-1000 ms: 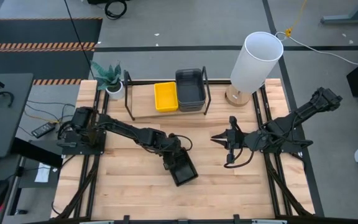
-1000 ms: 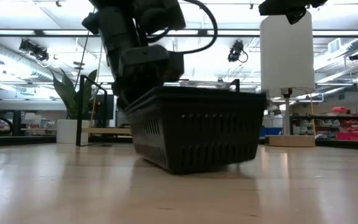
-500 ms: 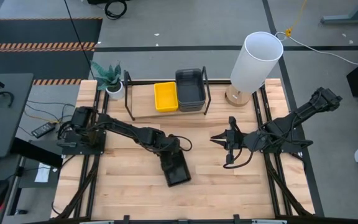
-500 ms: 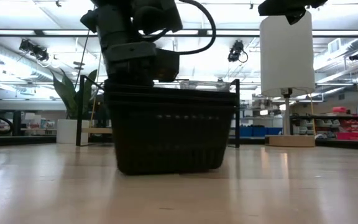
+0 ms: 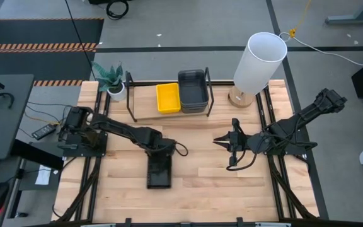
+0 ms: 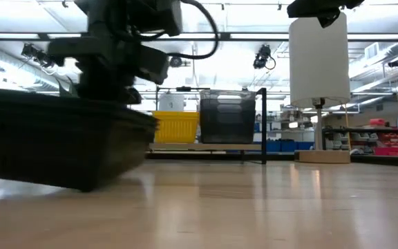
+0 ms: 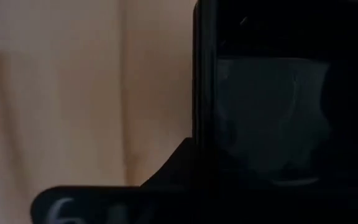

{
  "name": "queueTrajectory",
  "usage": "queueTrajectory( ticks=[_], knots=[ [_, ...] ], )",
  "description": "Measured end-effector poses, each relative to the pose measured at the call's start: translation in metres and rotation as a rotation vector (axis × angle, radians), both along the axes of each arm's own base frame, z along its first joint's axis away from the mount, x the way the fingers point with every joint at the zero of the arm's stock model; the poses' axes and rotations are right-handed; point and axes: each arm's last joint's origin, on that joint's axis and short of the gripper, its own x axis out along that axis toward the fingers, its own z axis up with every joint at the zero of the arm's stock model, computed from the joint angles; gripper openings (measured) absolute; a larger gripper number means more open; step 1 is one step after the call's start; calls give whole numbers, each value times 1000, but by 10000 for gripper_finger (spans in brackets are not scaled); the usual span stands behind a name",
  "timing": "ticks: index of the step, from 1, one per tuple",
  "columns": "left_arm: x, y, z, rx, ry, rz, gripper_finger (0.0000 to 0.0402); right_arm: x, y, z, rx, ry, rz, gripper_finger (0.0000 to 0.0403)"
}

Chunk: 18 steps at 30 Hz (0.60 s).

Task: Stack baskets on shelf by color
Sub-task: Put the stacked small black bins on the shelf

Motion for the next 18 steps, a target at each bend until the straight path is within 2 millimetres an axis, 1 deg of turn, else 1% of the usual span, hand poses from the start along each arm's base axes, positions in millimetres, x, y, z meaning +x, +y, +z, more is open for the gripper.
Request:
queueTrajectory(
  ticks=[5, 9, 14, 18],
  knots=[
    [-17, 5, 12, 59, 96, -48, 15, -1, 1, 0, 1, 6, 13, 40],
    [-24, 12, 17, 77, 124, -89, 15, -3, 6, -1, -1, 11, 37, 40],
    [-27, 31, 25, 116, 127, -90, 15, -5, 10, 0, -3, 7, 53, 40],
    [-32, 49, 37, 128, 100, -69, 15, -5, 10, 0, 0, 5, 48, 40]
  ],
)
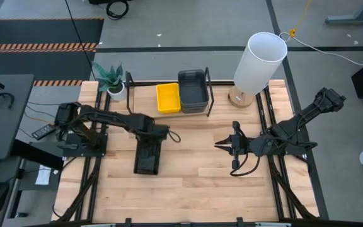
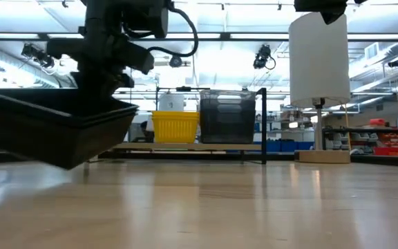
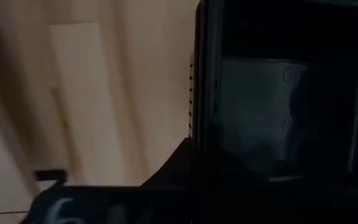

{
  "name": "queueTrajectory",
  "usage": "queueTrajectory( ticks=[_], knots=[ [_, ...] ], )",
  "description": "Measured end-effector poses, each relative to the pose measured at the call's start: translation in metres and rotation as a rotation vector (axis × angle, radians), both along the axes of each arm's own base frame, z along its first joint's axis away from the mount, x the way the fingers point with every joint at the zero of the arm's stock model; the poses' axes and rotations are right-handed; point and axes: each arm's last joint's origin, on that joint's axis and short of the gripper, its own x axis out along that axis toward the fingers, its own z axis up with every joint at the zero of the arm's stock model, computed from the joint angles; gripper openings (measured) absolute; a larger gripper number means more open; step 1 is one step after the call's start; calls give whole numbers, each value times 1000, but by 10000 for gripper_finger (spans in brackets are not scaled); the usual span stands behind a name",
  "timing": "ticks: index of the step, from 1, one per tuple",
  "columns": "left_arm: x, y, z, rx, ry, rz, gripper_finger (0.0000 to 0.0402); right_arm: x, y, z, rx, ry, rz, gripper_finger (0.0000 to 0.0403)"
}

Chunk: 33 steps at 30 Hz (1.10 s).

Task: Stack baskets on shelf by color
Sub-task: Put the stacked small black bins on the shelf

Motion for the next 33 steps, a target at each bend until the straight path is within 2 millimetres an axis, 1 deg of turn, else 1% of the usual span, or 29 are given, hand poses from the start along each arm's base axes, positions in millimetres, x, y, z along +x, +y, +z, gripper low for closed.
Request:
queueTrajectory(
  ticks=[7, 11, 18, 27, 33],
  knots=[
    [-9, 25, 24, 22, -105, -12, 15, 0, 0, 0, 11, -2, -4, 40],
    [-13, 38, 35, 100, -161, -41, 15, 0, 0, 0, 13, -6, -4, 40],
    [-16, 55, 41, 202, -172, -55, 15, 0, 0, 0, 9, -5, -3, 40],
    [-19, 89, 50, 246, -193, 45, 15, 0, 0, 0, 13, -7, -6, 40],
    [-24, 103, 50, 256, -182, 53, 15, 0, 0, 0, 10, -7, -6, 40]
  ],
)
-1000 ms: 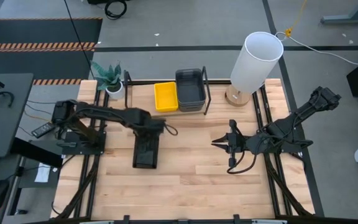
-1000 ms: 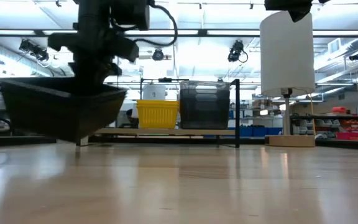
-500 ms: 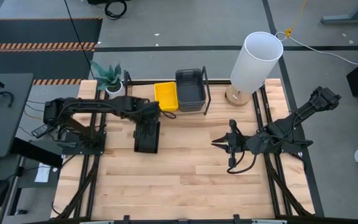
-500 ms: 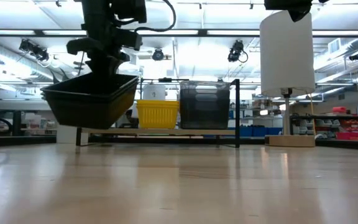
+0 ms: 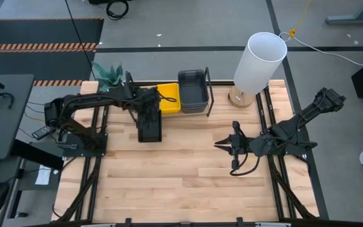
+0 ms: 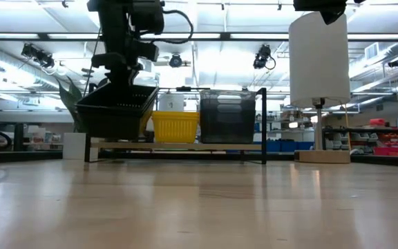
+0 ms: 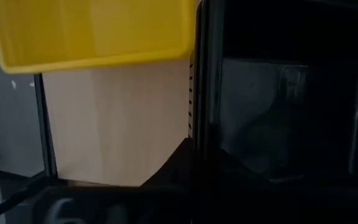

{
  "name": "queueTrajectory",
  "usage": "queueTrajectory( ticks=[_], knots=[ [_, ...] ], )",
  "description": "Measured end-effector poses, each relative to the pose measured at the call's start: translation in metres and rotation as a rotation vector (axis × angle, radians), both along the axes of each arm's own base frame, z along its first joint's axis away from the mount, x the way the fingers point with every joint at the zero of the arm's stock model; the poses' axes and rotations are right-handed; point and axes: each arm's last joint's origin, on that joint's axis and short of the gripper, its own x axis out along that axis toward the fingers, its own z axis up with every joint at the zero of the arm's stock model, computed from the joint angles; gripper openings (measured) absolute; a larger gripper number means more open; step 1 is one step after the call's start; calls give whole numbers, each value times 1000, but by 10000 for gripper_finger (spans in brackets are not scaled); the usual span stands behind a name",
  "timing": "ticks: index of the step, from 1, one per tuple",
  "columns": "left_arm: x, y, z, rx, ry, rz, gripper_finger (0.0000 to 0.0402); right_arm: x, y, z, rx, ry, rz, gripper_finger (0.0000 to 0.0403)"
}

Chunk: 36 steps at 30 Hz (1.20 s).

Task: Stack baskets on shelf by color
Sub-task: Put the stacked small black bins on the shelf

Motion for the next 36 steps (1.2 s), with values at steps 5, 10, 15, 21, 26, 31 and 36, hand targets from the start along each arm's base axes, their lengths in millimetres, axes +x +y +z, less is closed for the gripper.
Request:
queueTrajectory(
  ticks=[5, 10, 15, 21, 26, 31, 36],
  knots=[
    [-4, 10, 0, 5, 21, -7, 15, 1, -2, 0, -4, 1, -7, 40],
    [-11, 25, 0, 19, 45, -22, 15, 1, -2, 0, -1, 0, -10, 40],
    [-19, 42, 0, 9, 41, 5, 15, 1, -2, 0, 1, -1, -11, 40],
    [-25, 60, 1, 39, 17, 14, 15, 1, -2, 0, 2, -1, -12, 40],
    [-30, 72, 2, 69, 16, -10, 15, 1, -2, 0, 1, -1, -12, 40],
    [-34, 84, 4, 71, -30, -5, 33, 1, -2, 0, 5, -2, -13, 40],
    [-37, 92, 1, 71, -74, 14, 37, 1, -2, 0, 5, -2, -14, 40]
  ],
)
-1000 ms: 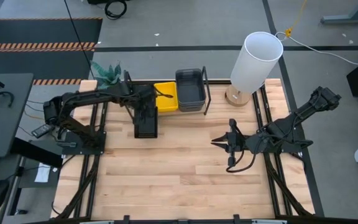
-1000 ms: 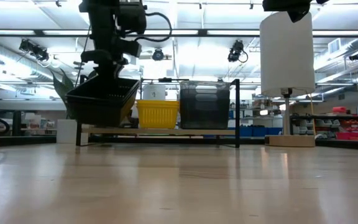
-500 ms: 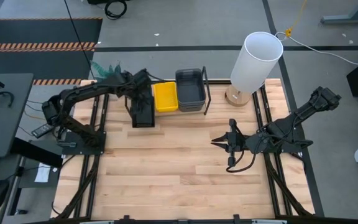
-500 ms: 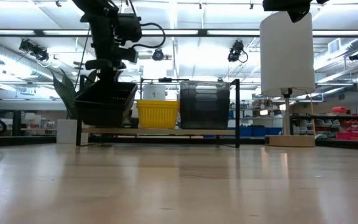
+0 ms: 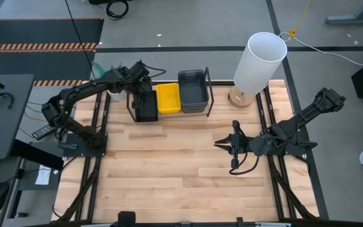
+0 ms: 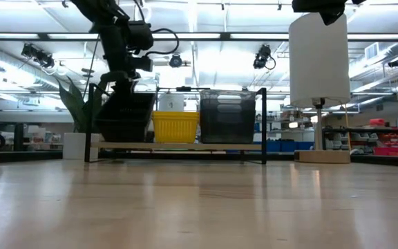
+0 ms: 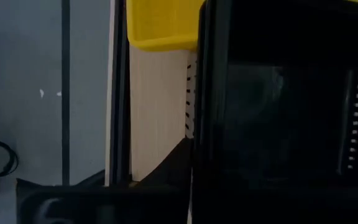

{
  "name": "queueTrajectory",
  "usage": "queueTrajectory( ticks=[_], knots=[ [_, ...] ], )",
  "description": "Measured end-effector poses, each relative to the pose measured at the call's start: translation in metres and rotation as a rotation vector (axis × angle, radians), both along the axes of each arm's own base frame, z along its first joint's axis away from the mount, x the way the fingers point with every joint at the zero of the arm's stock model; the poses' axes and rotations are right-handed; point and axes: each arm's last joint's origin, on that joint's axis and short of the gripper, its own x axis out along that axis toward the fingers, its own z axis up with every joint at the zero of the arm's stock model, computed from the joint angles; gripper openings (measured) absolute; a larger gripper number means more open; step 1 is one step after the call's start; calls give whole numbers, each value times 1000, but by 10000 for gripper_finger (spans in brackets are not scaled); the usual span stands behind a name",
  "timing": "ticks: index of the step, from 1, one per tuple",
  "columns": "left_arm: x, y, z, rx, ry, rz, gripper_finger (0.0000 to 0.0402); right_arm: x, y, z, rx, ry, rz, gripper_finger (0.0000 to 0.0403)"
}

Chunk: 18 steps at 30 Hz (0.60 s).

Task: Stack baskets on shelf by color
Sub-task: Put the stacked small black bins on the shelf

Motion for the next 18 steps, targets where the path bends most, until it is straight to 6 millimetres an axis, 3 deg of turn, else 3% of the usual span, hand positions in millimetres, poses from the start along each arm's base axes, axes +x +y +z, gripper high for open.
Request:
queueTrajectory(
  ticks=[8, 18],
  knots=[
    [-3, 5, -2, 22, 14, 25, 30, 0, 0, 0, -1, 0, 1, 40],
    [-2, 6, -1, 46, 1, 34, 164, 0, 0, 0, -3, 1, 1, 40]
  ],
)
